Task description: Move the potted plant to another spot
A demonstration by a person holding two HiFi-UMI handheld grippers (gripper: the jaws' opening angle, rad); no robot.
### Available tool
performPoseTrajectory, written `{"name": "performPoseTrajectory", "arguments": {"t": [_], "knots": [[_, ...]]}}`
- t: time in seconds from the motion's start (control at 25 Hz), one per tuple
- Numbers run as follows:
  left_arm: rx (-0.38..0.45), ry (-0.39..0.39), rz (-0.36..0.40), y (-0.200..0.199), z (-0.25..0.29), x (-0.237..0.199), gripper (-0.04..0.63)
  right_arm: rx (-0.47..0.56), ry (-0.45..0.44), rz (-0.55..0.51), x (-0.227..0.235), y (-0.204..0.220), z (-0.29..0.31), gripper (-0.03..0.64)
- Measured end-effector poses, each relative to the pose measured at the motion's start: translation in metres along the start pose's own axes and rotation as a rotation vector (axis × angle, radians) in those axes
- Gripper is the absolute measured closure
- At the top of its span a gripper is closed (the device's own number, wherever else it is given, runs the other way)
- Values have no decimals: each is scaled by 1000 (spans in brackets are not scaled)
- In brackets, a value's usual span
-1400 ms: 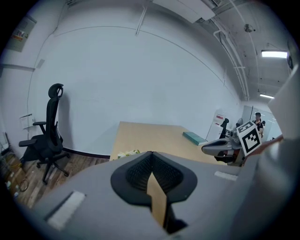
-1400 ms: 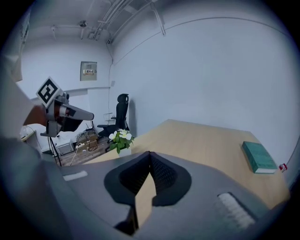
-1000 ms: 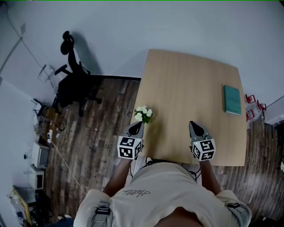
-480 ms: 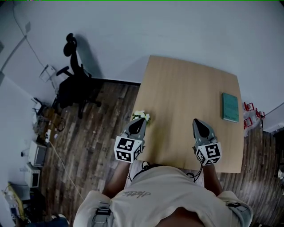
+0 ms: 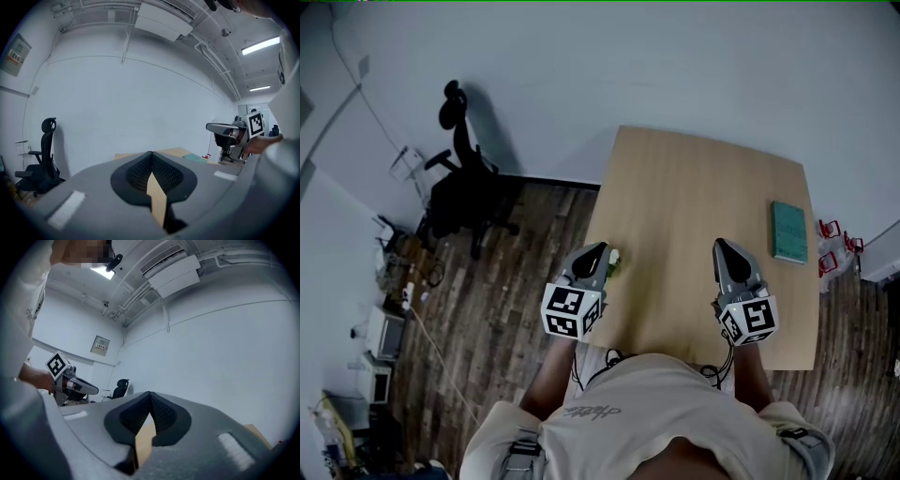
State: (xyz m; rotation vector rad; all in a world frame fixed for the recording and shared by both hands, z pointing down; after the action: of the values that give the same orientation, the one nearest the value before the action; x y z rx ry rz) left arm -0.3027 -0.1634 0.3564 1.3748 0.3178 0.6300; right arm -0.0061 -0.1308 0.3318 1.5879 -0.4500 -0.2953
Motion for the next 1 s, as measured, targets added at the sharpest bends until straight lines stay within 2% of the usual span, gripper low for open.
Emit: {"name": "performPoseTrajectory", "arguments": {"t": [0.12, 0.24, 0.44, 0.6, 0.8, 1.0], "knots": [[21, -34, 12, -4, 0, -7, 581, 3, 0, 3, -2, 0, 2, 615], [3, -50, 19, 2, 0, -9, 581, -22, 1, 9, -4, 5, 3, 615], [-31, -23, -16, 19, 6, -5, 581, -50, 12, 42, -1, 14, -1, 615], [-18, -1, -68, 21, 10, -5, 581, -47, 17, 65, 1, 16, -4, 615], [-23, 16, -29, 18, 18, -3, 581, -63, 32, 65, 1, 18, -10, 615], [-23, 35, -51, 21, 14, 5, 581, -75, 28, 55, -1, 18, -16, 615]]}}
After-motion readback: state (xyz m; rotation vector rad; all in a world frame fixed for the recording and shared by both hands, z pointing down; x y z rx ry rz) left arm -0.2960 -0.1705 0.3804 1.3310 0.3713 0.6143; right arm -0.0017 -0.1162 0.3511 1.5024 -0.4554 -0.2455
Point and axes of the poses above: the fingertips, and each gripper's own axes: z forward along the fingers, x to its right, y out of its underside, the point moved 8 cm from there along -z, backward along the fingers, and after that the axes turned 11 degrees about z, right-handed, at the moved point
